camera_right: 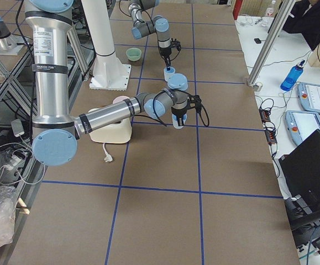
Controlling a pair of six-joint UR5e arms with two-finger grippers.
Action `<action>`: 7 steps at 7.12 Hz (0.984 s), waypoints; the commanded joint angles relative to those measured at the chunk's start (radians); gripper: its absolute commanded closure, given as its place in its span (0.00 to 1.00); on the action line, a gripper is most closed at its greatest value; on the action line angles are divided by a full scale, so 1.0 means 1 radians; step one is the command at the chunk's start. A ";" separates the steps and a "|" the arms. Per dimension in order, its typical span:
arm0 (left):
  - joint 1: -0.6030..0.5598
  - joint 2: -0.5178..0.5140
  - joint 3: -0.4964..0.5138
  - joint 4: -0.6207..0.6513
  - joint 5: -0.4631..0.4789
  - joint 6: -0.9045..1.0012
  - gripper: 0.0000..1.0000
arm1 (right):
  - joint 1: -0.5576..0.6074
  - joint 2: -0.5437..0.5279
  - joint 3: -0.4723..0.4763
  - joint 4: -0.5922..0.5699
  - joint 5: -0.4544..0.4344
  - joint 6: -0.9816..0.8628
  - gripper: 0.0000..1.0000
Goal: Stack blue cups with both arms
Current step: 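Set cup down and open left gripper while right gripper lifts its cup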
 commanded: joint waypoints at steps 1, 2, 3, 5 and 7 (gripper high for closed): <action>0.001 0.000 -0.003 -0.005 -0.004 0.006 0.82 | 0.001 0.001 -0.003 -0.001 0.003 0.000 1.00; 0.001 0.002 -0.004 -0.007 -0.002 0.006 0.22 | 0.002 0.001 -0.001 -0.001 0.004 0.000 1.00; 0.001 0.003 -0.006 -0.007 -0.002 0.008 0.04 | 0.004 0.002 -0.001 -0.001 0.004 0.000 1.00; 0.001 0.003 -0.012 -0.005 -0.007 0.012 0.02 | 0.021 0.019 0.005 -0.027 0.018 0.000 1.00; -0.007 0.032 -0.099 0.002 -0.011 0.079 0.02 | 0.051 0.108 0.016 -0.146 0.027 0.000 1.00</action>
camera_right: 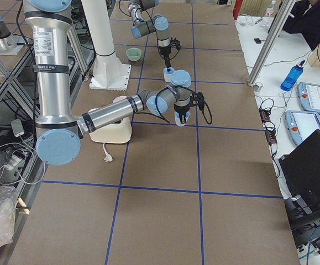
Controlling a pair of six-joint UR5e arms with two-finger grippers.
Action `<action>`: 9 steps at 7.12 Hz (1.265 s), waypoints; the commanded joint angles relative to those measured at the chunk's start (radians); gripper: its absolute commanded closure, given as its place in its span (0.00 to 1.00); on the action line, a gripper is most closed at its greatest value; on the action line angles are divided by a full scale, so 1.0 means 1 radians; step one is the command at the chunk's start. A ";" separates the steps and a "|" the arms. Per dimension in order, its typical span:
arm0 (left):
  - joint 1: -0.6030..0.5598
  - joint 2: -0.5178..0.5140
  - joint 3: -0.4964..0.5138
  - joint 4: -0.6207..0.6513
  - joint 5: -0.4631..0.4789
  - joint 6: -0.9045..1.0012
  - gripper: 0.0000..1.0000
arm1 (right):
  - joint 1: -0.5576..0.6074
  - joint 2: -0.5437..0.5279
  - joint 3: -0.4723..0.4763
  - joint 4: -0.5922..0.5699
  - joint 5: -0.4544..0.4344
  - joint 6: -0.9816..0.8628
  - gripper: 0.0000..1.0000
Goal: Stack blue cups with both arms
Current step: 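Set cup down and open left gripper while right gripper lifts its cup, then withdraw the left arm while the right gripper carries its cup over the center cup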
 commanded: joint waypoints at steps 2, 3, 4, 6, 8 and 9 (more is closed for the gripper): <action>-0.084 0.078 -0.142 0.009 -0.070 0.122 0.02 | 0.010 0.162 0.007 -0.185 -0.002 0.015 1.00; -0.170 0.110 -0.162 0.008 -0.168 0.175 0.02 | -0.006 0.247 0.006 -0.266 -0.005 0.017 1.00; -0.242 0.165 -0.194 0.004 -0.225 0.262 0.02 | -0.029 0.334 0.003 -0.365 -0.019 0.018 1.00; -0.370 0.295 -0.238 -0.014 -0.313 0.445 0.02 | -0.124 0.446 -0.008 -0.401 -0.080 0.168 1.00; -0.483 0.424 -0.242 -0.110 -0.393 0.563 0.02 | -0.212 0.519 -0.008 -0.403 -0.129 0.306 1.00; -0.557 0.458 -0.234 -0.133 -0.466 0.623 0.02 | -0.254 0.549 -0.009 -0.403 -0.155 0.366 1.00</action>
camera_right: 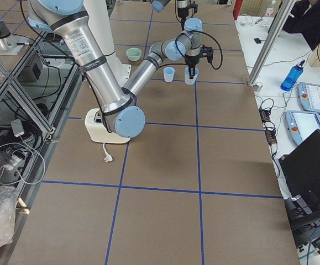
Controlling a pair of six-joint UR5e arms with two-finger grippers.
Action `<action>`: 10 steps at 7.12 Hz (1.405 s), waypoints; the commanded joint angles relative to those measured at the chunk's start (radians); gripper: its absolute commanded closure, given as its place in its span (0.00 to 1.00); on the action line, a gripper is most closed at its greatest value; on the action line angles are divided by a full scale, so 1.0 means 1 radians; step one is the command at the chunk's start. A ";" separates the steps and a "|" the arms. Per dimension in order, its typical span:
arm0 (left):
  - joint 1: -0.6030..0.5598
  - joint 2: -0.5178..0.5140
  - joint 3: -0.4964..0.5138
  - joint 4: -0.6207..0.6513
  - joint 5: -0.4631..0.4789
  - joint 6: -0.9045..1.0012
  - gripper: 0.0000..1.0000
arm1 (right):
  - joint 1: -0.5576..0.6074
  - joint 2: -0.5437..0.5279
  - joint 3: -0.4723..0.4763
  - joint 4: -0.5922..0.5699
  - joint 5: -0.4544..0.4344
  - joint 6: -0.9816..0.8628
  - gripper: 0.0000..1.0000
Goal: Stack blue cups with both arms
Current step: 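Withdraw the left arm while the right gripper carries its cup over the center cup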
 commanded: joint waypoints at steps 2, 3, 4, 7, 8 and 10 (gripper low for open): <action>-0.220 0.131 0.015 -0.042 -0.161 0.229 0.02 | -0.127 0.079 0.003 -0.001 -0.084 0.165 1.00; -0.293 0.141 0.053 -0.042 -0.216 0.315 0.02 | -0.184 0.097 0.002 -0.001 -0.138 0.211 1.00; -0.350 0.159 0.082 -0.042 -0.258 0.384 0.02 | -0.212 0.101 0.003 -0.003 -0.155 0.228 1.00; -0.430 0.225 0.087 -0.102 -0.269 0.436 0.02 | -0.269 0.110 0.005 -0.001 -0.193 0.270 1.00; -0.456 0.266 0.092 -0.158 -0.278 0.433 0.02 | -0.278 0.110 0.006 -0.001 -0.195 0.271 1.00; -0.473 0.323 0.101 -0.254 -0.278 0.423 0.02 | -0.308 0.108 0.006 -0.003 -0.212 0.274 1.00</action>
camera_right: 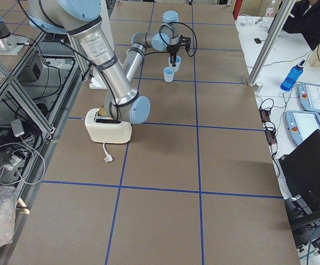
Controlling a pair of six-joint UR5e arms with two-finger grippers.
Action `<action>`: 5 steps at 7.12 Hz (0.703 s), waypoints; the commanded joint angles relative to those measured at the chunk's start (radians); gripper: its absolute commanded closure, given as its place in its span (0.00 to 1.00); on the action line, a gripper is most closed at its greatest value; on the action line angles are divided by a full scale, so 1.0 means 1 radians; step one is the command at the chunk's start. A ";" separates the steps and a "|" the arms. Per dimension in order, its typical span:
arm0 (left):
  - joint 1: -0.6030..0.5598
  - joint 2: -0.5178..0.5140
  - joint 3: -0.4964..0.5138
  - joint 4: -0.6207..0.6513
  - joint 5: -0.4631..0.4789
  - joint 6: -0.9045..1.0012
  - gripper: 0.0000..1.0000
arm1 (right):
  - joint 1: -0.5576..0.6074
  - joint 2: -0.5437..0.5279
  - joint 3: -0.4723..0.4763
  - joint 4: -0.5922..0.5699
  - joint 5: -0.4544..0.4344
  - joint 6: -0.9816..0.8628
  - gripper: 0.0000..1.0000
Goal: Stack blue cups with both arms
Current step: 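Withdraw the left arm while the right gripper carries its cup over the center cup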
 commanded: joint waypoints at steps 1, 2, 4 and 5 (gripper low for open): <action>-0.013 0.060 0.006 -0.093 0.000 -0.007 0.02 | -0.053 0.004 -0.003 0.001 -0.035 0.026 1.00; -0.027 0.077 0.007 -0.118 0.000 -0.007 0.02 | -0.062 0.008 -0.003 0.001 -0.037 0.032 1.00; -0.041 0.101 0.009 -0.150 0.000 -0.013 0.02 | -0.093 0.008 -0.009 0.003 -0.067 0.034 1.00; -0.042 0.101 0.012 -0.150 0.000 -0.016 0.02 | -0.101 0.013 -0.010 0.003 -0.069 0.039 1.00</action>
